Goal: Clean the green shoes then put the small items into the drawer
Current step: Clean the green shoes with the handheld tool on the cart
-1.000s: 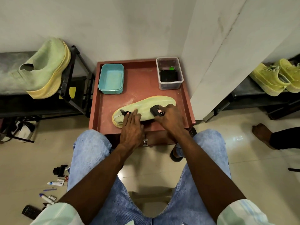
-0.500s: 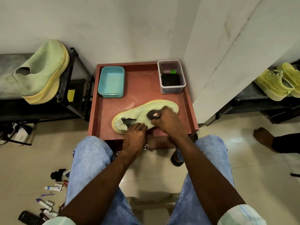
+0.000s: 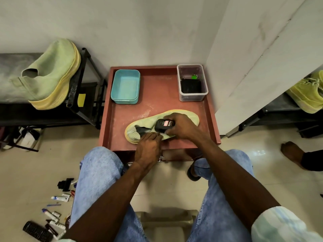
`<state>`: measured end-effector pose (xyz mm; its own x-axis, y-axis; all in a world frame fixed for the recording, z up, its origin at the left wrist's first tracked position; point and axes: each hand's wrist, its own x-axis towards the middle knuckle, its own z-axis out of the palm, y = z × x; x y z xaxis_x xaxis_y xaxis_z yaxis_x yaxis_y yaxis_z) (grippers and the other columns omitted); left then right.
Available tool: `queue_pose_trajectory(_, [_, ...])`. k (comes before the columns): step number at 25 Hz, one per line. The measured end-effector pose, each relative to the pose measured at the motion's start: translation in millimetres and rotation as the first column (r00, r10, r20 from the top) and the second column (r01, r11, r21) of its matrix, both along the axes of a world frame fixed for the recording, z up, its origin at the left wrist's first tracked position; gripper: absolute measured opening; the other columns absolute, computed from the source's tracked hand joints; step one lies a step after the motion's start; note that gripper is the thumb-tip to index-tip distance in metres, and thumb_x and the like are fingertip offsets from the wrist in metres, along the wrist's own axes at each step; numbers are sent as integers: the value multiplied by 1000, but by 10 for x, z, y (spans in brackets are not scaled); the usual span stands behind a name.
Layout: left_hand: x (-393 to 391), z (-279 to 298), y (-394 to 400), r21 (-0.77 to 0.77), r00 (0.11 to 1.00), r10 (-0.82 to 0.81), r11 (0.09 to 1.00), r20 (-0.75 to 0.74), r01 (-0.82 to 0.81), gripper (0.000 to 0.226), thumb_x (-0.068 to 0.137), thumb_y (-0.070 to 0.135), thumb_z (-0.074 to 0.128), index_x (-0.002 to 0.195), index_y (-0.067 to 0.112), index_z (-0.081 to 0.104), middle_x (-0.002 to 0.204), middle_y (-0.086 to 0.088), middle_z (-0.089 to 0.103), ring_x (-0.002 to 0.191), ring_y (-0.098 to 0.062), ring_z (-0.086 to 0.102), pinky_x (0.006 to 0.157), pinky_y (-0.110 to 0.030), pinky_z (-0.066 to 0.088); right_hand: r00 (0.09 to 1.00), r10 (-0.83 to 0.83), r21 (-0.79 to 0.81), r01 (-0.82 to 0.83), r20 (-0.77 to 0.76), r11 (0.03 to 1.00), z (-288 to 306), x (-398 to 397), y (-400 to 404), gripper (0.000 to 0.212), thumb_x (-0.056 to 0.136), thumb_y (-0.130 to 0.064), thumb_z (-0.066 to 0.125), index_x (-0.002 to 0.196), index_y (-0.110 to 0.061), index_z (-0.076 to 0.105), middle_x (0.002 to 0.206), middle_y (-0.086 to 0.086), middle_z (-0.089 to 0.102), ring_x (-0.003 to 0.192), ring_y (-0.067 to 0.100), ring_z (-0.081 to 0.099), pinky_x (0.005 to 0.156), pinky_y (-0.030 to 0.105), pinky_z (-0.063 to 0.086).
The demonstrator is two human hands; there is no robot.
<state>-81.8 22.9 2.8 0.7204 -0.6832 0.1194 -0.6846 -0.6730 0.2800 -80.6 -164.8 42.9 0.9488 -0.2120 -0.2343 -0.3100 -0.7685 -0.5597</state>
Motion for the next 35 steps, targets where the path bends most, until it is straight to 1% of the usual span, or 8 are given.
queue_pose_trajectory(3, [30,-5,12,-26,999,21,999,-34,-22,45,48,13,71,93,10,75,94,-7,74,87,-27,69,83,-31,54,982,-73,-146,99,172,984,-1,65,9,37,65,-25,77,102,-21,75,96,7,71,85,25,63,73,29,47])
queue_pose_trajectory(6, [18,9,3,-13,1000,23,1000,-8,-23,39,54,14,71,92,10,75,91,-6,73,85,-26,69,82,-30,51,1000,-8,-7,8,3,1000,16,77,56,41,63,-19,80,104,-19,75,97,5,73,84,22,65,72,29,50])
queue_pose_trajectory(9, [29,12,-4,-28,1000,30,999,6,-30,43,65,21,44,93,10,75,91,-7,74,85,-26,69,85,-33,47,990,-83,-155,100,113,983,-14,125,74,40,66,-24,78,106,-17,74,102,6,71,89,25,62,77,32,50])
queue_pose_trajectory(12, [28,20,0,-7,999,42,999,-9,-42,46,64,22,42,94,10,74,88,-7,72,84,-28,68,83,-33,45,1000,5,-49,-6,-6,999,24,110,78,40,66,-20,80,105,-15,74,99,7,72,84,23,64,71,29,49])
queue_pose_trajectory(14, [40,11,-3,-19,999,51,999,-8,-51,49,61,22,41,94,8,74,88,-9,72,83,-28,68,84,-33,42,991,-93,-97,102,93,990,27,107,47,38,68,-22,79,104,-13,73,99,9,72,86,25,64,76,34,52])
queue_pose_trajectory(29, [10,62,-12,0,993,98,995,-66,-98,40,56,12,59,92,8,74,83,-9,70,79,-30,66,76,-34,54,998,-44,-24,43,-44,999,37,124,111,43,65,-24,80,107,-19,74,96,5,73,82,21,65,72,34,55])
queue_pose_trajectory(32, [27,55,-14,25,991,119,993,-70,-117,37,52,10,65,89,8,73,82,-9,71,78,-29,67,75,-34,55,984,-139,-182,157,109,971,-35,117,47,41,67,-33,77,105,-17,73,95,5,71,83,23,64,73,36,55])
queue_pose_trajectory(35, [25,65,-21,71,993,111,992,-50,-107,30,52,11,69,83,11,73,76,-6,69,74,-29,66,71,-32,53,994,-65,-57,60,-86,997,-15,67,27,46,66,-28,80,110,-17,73,96,4,72,83,22,65,72,32,54])
